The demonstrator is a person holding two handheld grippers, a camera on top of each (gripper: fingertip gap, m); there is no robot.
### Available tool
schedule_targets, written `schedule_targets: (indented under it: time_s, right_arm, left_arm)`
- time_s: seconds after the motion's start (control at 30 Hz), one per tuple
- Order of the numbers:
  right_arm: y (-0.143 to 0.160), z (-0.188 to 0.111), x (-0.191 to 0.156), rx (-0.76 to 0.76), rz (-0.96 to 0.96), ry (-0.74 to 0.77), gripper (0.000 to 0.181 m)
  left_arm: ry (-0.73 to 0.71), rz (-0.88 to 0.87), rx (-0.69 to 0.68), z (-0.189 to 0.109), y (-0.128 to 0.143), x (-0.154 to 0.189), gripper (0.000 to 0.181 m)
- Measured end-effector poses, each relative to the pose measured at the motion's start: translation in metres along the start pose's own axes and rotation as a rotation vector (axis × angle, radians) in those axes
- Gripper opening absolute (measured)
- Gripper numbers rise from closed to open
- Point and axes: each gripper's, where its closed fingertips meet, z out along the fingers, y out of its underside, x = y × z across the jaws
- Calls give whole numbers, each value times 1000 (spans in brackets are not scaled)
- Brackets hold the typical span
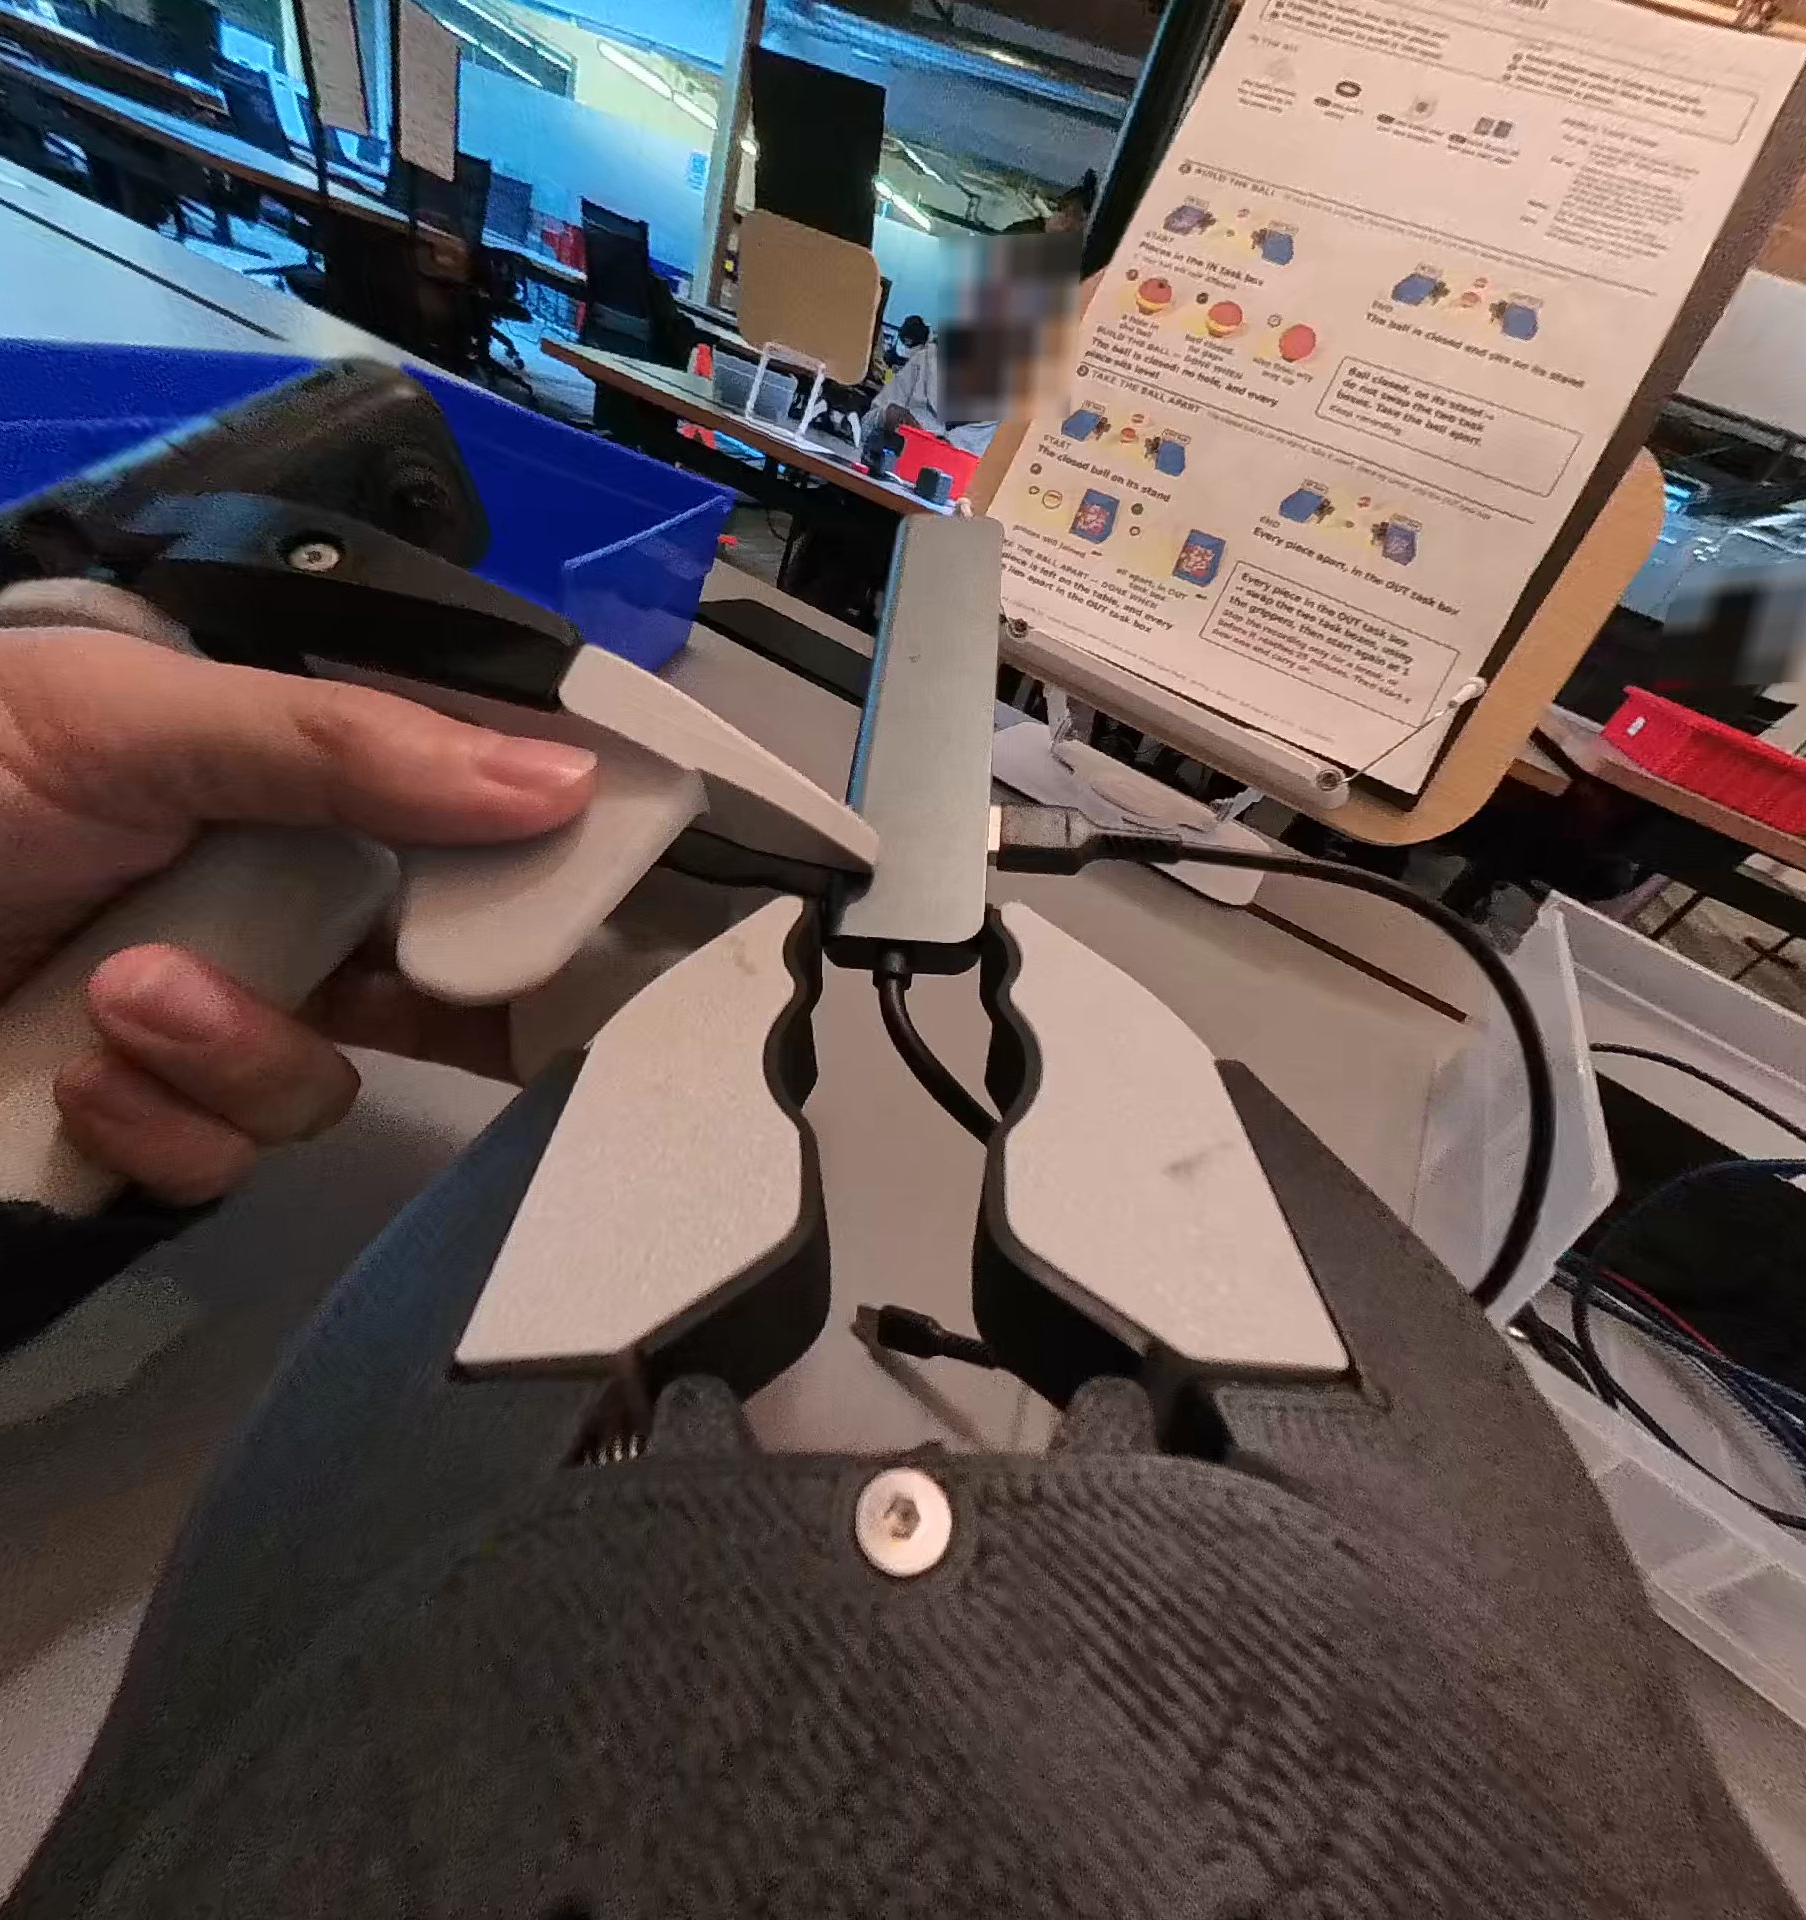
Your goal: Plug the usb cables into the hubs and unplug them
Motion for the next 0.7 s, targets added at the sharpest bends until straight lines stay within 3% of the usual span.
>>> schedule_targets:
  time_s: [0.1, 0.27, 0.4, 0.5, 0.7]
  right_arm:
    - [2, 0, -13, -6, 29, -54, 29]
    - [2, -2, -21, 9, 31, -83, 29]
    - [-14, -14, -34, 68, 47, -347, 28]
    - [-43, -35, -15, 136, 86, -497, 29]
    - [-52, -37, -9, 55, -295, -718, 34]
  left_arm:
    - [47, -72, 60, 1, -6, -1, 9]
    - [46, -27, -35, -5, 0, -1, 10]
    - [42, -63, -76, -18, -4, -5, 9]
    - [126, -102, -179, -34, 0, 1, 10]
    - [219, -119, -328, -43, 16, 7, 10]
